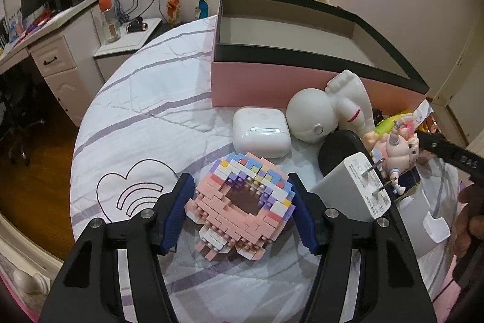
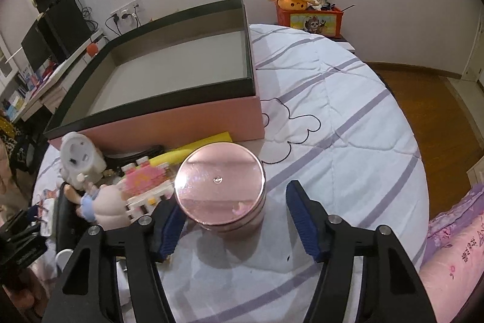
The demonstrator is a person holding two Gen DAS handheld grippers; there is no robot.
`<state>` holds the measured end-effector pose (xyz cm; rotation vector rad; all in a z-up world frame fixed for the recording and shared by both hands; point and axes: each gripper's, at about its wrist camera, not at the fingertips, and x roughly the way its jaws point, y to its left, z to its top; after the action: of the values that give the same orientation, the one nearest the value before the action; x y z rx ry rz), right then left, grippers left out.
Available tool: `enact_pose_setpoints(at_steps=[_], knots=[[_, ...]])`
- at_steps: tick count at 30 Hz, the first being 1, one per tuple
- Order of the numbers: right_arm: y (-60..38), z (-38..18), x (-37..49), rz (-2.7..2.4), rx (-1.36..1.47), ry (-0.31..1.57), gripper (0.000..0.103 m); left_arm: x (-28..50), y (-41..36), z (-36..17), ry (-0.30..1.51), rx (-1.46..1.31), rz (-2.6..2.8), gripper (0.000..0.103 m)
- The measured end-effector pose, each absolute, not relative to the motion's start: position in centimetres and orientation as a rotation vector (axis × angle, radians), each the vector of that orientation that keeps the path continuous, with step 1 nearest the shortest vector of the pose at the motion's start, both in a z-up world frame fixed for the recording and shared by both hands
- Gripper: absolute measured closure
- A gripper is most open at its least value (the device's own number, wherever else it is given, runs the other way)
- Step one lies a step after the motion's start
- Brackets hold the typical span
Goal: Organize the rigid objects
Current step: 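Close the left tool on the block donut while the right tool grasps the rose-gold jar, then carry both held objects over the box tray and open both tools to drop them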
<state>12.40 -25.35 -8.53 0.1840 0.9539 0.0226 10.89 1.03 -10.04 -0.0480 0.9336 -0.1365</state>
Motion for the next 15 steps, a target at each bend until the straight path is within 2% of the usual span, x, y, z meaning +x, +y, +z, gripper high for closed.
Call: enact_pose_setpoints(at_steps=[1, 15], knots=[[-25.3, -8.7, 12.5, 0.029, 0.187, 0.957, 0.052, 10.8, 1.1, -10.0, 0.933, -0.051, -0.137, 0.04], [-25.9, -5.7, 9.4, 0.03, 0.202, 0.892, 0.053, 8.6, 2.1, -6.9, 0.887, -0.099, -0.16, 0.04]])
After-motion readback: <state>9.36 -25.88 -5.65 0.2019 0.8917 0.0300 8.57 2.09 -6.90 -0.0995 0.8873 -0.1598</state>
